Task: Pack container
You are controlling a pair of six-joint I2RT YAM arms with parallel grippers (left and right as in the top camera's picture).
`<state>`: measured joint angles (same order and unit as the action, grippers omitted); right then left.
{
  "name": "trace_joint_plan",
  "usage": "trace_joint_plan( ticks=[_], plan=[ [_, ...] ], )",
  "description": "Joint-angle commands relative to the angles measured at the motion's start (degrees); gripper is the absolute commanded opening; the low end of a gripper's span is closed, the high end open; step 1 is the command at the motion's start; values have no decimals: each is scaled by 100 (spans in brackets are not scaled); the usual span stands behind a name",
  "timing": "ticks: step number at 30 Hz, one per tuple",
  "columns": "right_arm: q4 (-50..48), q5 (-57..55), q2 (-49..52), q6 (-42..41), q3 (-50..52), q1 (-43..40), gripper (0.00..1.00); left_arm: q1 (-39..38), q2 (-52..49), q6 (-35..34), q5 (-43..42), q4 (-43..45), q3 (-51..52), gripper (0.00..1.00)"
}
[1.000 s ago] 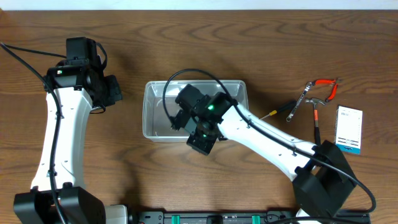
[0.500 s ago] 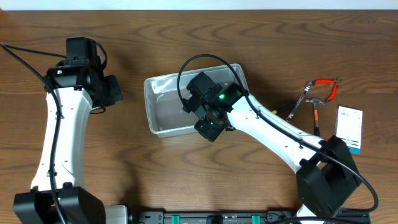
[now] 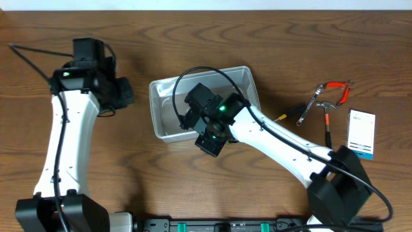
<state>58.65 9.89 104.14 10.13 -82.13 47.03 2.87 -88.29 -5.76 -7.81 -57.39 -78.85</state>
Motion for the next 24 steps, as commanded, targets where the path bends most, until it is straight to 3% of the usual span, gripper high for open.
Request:
trace_joint_plan(
  ticks=[1,5,15,24],
  plan=[
    [-20,-837,-531,-205,-437,-122,1,-389,31,505,-223,114,-13,6],
    [35,-1923,-957,-968,-706,-459,1,-815,17,708,-157,315,-13,6],
    [446,-2551,-1729,-2750,-723,-1788,3,-944,-682,723,-214,470,-13,6],
    [881,-2546,-2050,-2874,-723,-2739,3,-981,-1534,726,-273,702,-13,6]
  ],
)
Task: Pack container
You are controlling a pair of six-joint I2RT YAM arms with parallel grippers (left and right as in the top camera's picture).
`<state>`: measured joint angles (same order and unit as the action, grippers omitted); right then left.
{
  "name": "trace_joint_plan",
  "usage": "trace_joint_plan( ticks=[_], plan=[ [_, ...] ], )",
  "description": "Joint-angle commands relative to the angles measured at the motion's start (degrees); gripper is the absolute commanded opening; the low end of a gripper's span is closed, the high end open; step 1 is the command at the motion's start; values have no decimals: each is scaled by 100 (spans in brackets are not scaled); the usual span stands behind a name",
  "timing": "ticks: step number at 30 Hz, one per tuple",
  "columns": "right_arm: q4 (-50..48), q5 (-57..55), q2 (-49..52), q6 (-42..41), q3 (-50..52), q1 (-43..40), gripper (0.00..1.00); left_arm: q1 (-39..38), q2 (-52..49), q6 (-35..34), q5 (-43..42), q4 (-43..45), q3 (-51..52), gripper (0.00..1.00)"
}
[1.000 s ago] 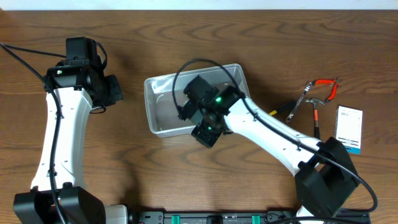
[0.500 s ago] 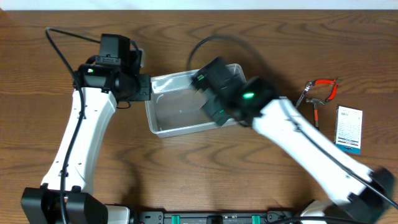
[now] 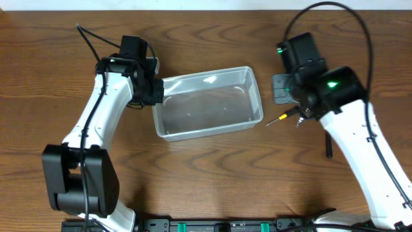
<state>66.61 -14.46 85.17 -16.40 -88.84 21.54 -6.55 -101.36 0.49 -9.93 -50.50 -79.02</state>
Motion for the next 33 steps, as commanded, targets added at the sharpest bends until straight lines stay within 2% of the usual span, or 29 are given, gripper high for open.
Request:
trace_joint_plan(
  ticks=[1,13,18,19,20,22,24,25,26,28,30,33],
  plan=[
    [157,-111,-160,-221,-52,-258,3,-42,-260,101,-61,52,4,6],
    [422,-70,-160,-221,-52,-374,2,-39,-319,98,-57,966,2,6],
    [433,-50,-160,-223,-52,-374,2,-39,-317,98,-57,1021,2,7],
    [428,-50,-160,-221,-52,-374,2,-39,-308,101,-55,1010,2,15],
    [413,-50,-160,-221,-52,-374,3,-39,-293,101,-55,1008,2,17],
    [369,-50,-160,-216,-52,-374,6,-39,-223,101,-48,1012,-4,35],
    [343,-4,-162,-188,-52,-374,24,-39,-101,103,39,1010,-46,48],
    [341,15,-162,-177,-52,-374,25,-39,-15,129,55,1012,-68,56],
    [345,11,-162,-166,-52,-372,23,-39,90,197,55,1014,-98,64],
    [348,11,-162,-79,-52,-374,17,-39,348,326,87,1012,-168,72],
    [341,11,-170,-79,-52,-374,17,-39,673,356,258,1005,-251,82],
    [409,-92,-184,-597,-74,-404,19,-28,1200,354,420,807,-376,90]
  ],
)
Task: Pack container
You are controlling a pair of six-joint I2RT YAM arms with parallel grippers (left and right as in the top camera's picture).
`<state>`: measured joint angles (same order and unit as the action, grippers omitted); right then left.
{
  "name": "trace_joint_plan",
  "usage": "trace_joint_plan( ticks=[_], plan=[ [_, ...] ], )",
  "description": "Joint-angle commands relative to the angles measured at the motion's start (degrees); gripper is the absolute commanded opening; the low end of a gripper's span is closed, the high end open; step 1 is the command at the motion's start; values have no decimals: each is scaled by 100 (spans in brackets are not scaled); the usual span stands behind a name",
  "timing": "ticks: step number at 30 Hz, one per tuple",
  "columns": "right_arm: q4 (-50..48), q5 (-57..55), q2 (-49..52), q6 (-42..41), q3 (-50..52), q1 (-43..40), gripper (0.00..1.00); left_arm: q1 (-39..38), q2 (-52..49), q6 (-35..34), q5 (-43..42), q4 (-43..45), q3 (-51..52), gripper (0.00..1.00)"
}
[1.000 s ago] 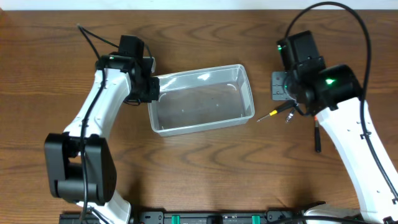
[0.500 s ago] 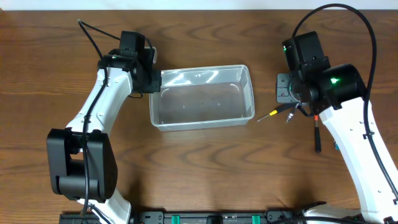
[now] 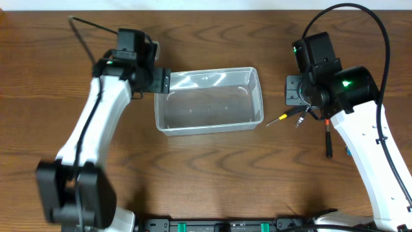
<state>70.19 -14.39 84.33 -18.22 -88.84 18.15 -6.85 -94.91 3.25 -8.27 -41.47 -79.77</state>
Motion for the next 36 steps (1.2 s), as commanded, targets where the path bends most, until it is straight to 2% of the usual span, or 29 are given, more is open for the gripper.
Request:
trace_joint_plan(
  ticks=[1,3,5,7,11,15,16,22,28,36],
  plan=[
    [114,-184,-125,-782,-90,-127,22,20,772,59,254,-225,-332,91],
    [236,-356,-160,-1394,-120,-352,37,68,1145,-129,254,-485,-337,98],
    [247,-352,-162,-1596,-120,-748,57,160,1502,-391,254,-896,-337,98],
    [262,-188,-116,-1606,-116,-1268,70,289,1775,-654,251,-1381,-337,98],
    [435,422,24,-1513,-116,-2378,83,470,2035,-1331,247,-2282,-337,98],
    [813,286,199,-1432,-66,-3254,94,481,2044,-1349,251,-2881,-326,98],
    [846,278,280,-1071,-11,-3567,98,481,2039,-1349,249,-2946,-304,98],
    [605,745,879,1320,90,-4492,99,481,2039,-1346,249,-2966,-286,98],
    [339,737,1606,1794,90,-4986,99,481,2039,-1342,249,-2968,-286,98],
    [186,863,2503,1805,223,-4966,99,481,2039,-1344,249,-2876,-286,98]
  ],
)
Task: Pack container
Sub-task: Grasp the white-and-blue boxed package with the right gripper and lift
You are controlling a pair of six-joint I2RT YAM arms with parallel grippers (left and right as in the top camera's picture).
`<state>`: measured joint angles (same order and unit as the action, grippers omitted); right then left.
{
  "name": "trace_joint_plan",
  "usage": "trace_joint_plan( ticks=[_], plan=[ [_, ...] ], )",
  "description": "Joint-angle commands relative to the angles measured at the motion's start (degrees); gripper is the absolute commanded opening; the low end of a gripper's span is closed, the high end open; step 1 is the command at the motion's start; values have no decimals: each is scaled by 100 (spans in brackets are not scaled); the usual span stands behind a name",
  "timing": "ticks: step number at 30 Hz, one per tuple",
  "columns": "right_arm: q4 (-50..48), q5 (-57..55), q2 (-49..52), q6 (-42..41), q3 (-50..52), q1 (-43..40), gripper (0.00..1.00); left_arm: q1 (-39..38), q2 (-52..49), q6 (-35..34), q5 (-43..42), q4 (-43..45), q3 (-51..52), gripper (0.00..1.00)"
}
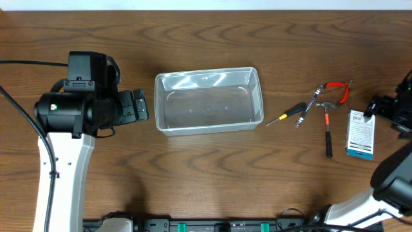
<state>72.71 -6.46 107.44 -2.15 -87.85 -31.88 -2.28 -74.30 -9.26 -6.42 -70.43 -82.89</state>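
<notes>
The clear plastic container (207,75) lies empty in the middle of the table, its long side across the view. Right of it lie a black-and-yellow screwdriver (288,115), a silver wrench (311,106), red-handled pliers (335,86), a hammer (327,131) and a white-and-blue box (361,134). My left gripper (139,106) is open just left of the container's short wall, a small gap away from it and holding nothing. At the right edge, just beyond the box, my right gripper (386,111) looks open and empty.
The left arm's white link runs down the left side of the table. A black rail lies along the front edge (219,225). Bare wood shows in front of and behind the container.
My left gripper has come off the container's far-left corner and now sits apart from it, further left. The right arm has gone from beside the screwdriver to the table's right edge.
First the right arm reached over the tilted container while the left arm stayed far left. Then the left gripper was at the container's left end and the right arm by the tools. The container then stood square. Now both arms are clear of it.
</notes>
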Motion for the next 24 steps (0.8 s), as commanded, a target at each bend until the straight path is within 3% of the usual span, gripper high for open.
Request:
trace_joint_plan(
  ticks=[1,24],
  plan=[
    [-160,70,240,199,190,59,99,24,-22,-94,63,31,26,98],
    [-2712,542,273,525,2144,116,99,24,-22,-94,63,83,26,98]
  ],
)
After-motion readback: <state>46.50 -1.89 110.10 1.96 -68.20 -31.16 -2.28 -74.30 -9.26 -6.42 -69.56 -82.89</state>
